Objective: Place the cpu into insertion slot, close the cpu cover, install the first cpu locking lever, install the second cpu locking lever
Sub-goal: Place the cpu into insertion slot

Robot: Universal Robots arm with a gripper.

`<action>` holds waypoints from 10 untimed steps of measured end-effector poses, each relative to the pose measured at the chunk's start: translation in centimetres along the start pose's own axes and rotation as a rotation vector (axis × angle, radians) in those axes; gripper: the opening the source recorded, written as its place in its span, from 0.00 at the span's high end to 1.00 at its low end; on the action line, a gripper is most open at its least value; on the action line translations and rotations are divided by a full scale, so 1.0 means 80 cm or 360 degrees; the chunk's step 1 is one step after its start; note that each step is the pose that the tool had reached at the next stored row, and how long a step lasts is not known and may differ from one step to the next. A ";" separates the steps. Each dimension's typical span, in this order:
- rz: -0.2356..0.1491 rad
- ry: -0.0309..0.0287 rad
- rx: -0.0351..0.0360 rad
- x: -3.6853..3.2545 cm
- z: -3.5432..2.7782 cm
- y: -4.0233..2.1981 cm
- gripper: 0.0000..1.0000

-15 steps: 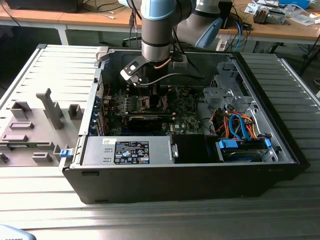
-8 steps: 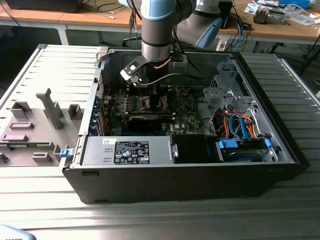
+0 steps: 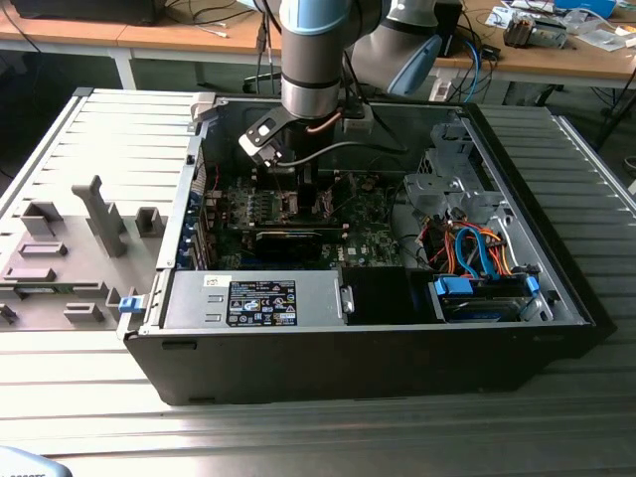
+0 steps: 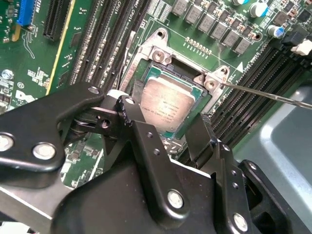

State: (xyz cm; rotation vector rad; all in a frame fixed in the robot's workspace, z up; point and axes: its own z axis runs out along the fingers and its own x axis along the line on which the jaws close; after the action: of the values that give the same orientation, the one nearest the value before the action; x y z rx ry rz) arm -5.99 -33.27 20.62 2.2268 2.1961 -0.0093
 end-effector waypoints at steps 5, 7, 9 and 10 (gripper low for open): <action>-0.0001 0.00162 0.0000 0.0000 0.0004 -0.0013 0.38; -0.0001 0.00189 0.0000 0.0000 0.0010 -0.0033 0.38; -0.0001 0.00196 0.0000 0.0000 0.0017 -0.0049 0.38; -0.0001 0.00196 0.0000 -0.0001 0.0020 -0.0052 0.38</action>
State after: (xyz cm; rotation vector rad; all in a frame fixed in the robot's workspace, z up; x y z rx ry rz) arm -6.41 -33.27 20.46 2.2324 2.2028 0.0042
